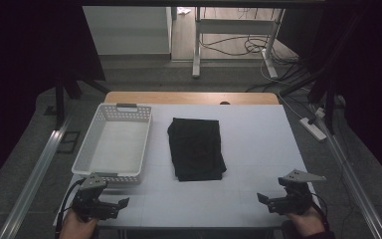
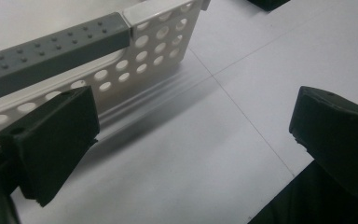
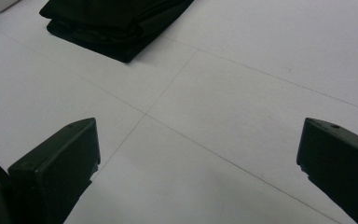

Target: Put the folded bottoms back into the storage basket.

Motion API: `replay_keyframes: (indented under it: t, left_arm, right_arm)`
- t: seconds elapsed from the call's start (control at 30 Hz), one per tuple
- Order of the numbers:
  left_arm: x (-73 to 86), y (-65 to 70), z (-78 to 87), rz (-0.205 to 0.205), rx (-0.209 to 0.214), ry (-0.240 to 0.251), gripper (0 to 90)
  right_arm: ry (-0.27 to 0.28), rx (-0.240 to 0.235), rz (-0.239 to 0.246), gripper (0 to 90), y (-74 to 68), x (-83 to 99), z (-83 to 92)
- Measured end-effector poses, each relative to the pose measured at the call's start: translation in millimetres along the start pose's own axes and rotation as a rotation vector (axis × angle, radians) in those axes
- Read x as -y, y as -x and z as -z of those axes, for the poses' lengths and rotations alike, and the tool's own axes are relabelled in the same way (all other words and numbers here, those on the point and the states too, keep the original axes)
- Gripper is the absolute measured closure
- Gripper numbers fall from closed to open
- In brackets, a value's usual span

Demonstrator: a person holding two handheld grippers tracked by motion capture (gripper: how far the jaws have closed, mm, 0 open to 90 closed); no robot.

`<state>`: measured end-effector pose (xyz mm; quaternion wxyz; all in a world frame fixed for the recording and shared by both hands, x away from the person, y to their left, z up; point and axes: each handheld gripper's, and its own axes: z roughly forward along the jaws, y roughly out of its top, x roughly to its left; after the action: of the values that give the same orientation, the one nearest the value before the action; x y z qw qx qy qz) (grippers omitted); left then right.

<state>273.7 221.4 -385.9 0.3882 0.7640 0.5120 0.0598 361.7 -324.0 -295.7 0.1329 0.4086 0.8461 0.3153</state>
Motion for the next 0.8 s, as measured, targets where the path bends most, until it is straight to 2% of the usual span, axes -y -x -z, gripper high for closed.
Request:
replay_keyframes:
  t: [0.47,0.8]
  left_arm:
    - [2.1,-2.4,2.4,0.026,0.011,0.013,0.4]
    - [2.1,-0.6,2.6,0.010,0.009,0.009,0.0]
  right_arm:
    - [-0.015,-0.007,0.026,0.0,-1.5,-1.4,-2.3]
    - [-0.020,-0.014,0.040,0.0,-2.9,-1.8,-3.2]
